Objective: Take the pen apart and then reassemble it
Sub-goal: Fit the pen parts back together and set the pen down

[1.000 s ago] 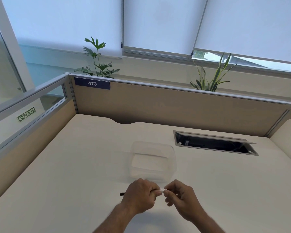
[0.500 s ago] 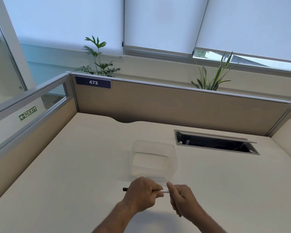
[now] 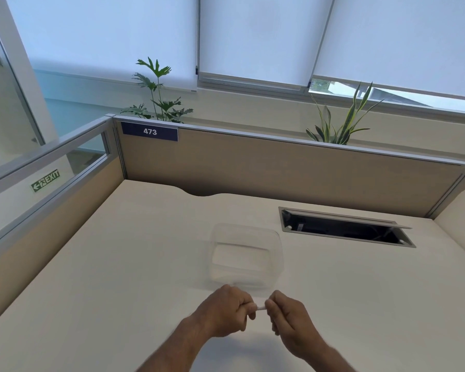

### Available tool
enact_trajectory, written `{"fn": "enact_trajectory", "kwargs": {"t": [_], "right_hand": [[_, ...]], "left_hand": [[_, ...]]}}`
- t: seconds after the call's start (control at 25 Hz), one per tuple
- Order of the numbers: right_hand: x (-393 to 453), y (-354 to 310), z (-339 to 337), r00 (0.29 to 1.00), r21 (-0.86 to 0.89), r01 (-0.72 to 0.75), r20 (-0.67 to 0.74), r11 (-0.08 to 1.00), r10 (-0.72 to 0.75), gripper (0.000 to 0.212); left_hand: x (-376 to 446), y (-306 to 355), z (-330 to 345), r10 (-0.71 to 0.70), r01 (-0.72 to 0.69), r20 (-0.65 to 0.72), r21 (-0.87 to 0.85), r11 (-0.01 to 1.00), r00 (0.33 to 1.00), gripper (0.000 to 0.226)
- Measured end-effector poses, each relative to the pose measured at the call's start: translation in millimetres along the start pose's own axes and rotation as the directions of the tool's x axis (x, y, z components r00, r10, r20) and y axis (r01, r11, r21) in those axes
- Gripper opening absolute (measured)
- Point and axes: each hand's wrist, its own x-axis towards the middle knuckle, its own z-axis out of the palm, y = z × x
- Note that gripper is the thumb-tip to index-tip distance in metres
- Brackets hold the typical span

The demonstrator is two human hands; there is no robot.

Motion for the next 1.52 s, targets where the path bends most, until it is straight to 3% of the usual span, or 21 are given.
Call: {"fn": "enact_trajectory", "kwargs": {"t": [0.2, 0.4, 0.56, 0.68, 0.84, 0.96, 1.12, 1.2, 1.28, 1.4, 1.52], "right_hand": [[0.1, -1.5, 5.0, 0.999, -0.014, -0.007, -0.037, 1.0, 0.006, 0.042], [1.1, -8.7, 8.9, 0.965, 0.284, -0.261, 0.051, 0.923, 0.257, 0.057], [0.6, -15.6, 7.6, 0.93, 0.411, -0.366, 0.12, 0.835, 0.348, 0.06], [1.3, -12.2, 6.9, 0.957, 0.312, -0.288, 0.052, 0.906, 0.286, 0.051], [-0.6, -4.8, 5.9, 0.995, 0.073, -0.045, -0.083, 0.996, 0.051, 0.034], [0.1, 0.8, 5.3, 0.986, -0.16, 0.076, -0.131, 0.984, -0.098, 0.041], [1.8, 0.6, 7.4, 0.982, -0.252, 0.108, -0.126, 0.962, -0.143, 0.043], [4.0, -2.7, 10.1, 0.992, -0.221, 0.015, -0.12, 0.975, -0.042, 0.046], [5.8, -6.6, 12.2, 0.985, -0.153, -0.163, -0.074, 0.975, 0.153, 0.054], [3.8, -16.6, 10.1, 0.918, 0.097, -0.396, 0.059, 0.913, 0.391, 0.057], [3.8, -23.2, 7.5, 0.92, 0.207, -0.393, 0.085, 0.896, 0.383, 0.058]], "left_hand": [[-0.7, 0.2, 3.3, 0.047, -0.046, -0.019, 0.076, 0.996, 0.999, 0.028], [0.1, -0.8, 5.2, 0.14, -0.128, -0.178, 0.077, 0.989, 0.974, 0.018], [2.2, -3.6, 5.8, 0.167, -0.132, -0.233, 0.162, 0.978, 0.958, 0.022], [1.0, -3.9, 8.7, 0.137, -0.096, -0.182, 0.216, 0.972, 0.974, 0.03], [-1.7, -0.2, 5.7, 0.08, -0.067, -0.093, 0.141, 0.988, 0.992, 0.027], [-1.1, 1.5, 4.9, 0.078, -0.077, -0.014, 0.085, 0.993, 0.997, 0.029], [-1.1, -2.0, 7.8, 0.063, -0.062, -0.014, 0.083, 0.995, 0.998, 0.028], [-1.5, -3.9, 9.5, 0.066, -0.059, -0.08, 0.093, 0.994, 0.995, 0.024], [-2.2, -3.9, 9.4, 0.09, -0.077, -0.163, 0.088, 0.993, 0.982, 0.02], [-1.5, -1.5, 7.2, 0.123, -0.098, -0.246, 0.111, 0.989, 0.961, 0.02], [-0.1, 0.6, 7.0, 0.127, -0.084, -0.251, 0.172, 0.981, 0.96, 0.019]]}}
